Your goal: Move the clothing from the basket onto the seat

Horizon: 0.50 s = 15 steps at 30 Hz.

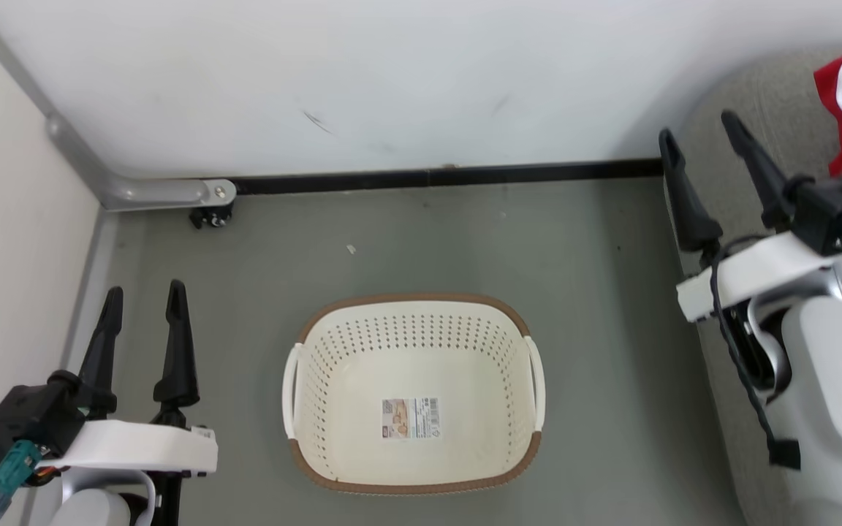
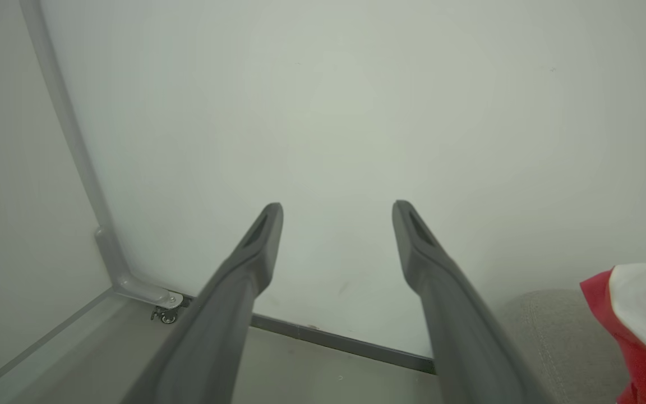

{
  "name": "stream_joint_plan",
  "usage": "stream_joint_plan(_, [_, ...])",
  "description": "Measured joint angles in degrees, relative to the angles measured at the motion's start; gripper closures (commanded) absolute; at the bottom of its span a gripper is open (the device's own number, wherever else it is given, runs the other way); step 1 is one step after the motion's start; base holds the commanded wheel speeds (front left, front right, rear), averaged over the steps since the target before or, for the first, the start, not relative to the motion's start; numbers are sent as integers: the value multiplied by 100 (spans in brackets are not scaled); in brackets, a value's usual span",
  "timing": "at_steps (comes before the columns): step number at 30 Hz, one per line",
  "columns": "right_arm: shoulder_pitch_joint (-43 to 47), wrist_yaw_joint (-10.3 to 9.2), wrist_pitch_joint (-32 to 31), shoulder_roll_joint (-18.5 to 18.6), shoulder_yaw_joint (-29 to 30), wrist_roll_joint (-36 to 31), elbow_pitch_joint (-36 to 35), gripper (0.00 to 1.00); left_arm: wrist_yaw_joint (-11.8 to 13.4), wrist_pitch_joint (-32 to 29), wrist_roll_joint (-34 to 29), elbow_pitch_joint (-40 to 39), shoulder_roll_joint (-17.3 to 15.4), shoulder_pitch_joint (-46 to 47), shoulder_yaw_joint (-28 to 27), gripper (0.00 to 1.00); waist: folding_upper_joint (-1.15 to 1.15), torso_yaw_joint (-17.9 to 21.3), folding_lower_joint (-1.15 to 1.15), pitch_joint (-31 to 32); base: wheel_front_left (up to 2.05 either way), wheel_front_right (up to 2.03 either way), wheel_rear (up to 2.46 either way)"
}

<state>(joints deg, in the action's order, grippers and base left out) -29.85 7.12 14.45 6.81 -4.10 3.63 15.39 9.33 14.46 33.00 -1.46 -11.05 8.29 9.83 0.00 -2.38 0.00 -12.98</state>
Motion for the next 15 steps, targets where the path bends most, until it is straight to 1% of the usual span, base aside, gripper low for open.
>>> stream_joint_plan(9, [754, 0, 0, -47, 213, 54, -375, 0, -238, 0, -208, 100, 70, -205, -34, 0, 0, -226, 0, 376, 0, 0, 0])
stream_joint_plan(15, [1196, 0, 0, -53, 349, 33, -542, 0, -354, 0, -443, 177, 82, -328, -70, 0, 0, -346, 0, 616, 0, 0, 0])
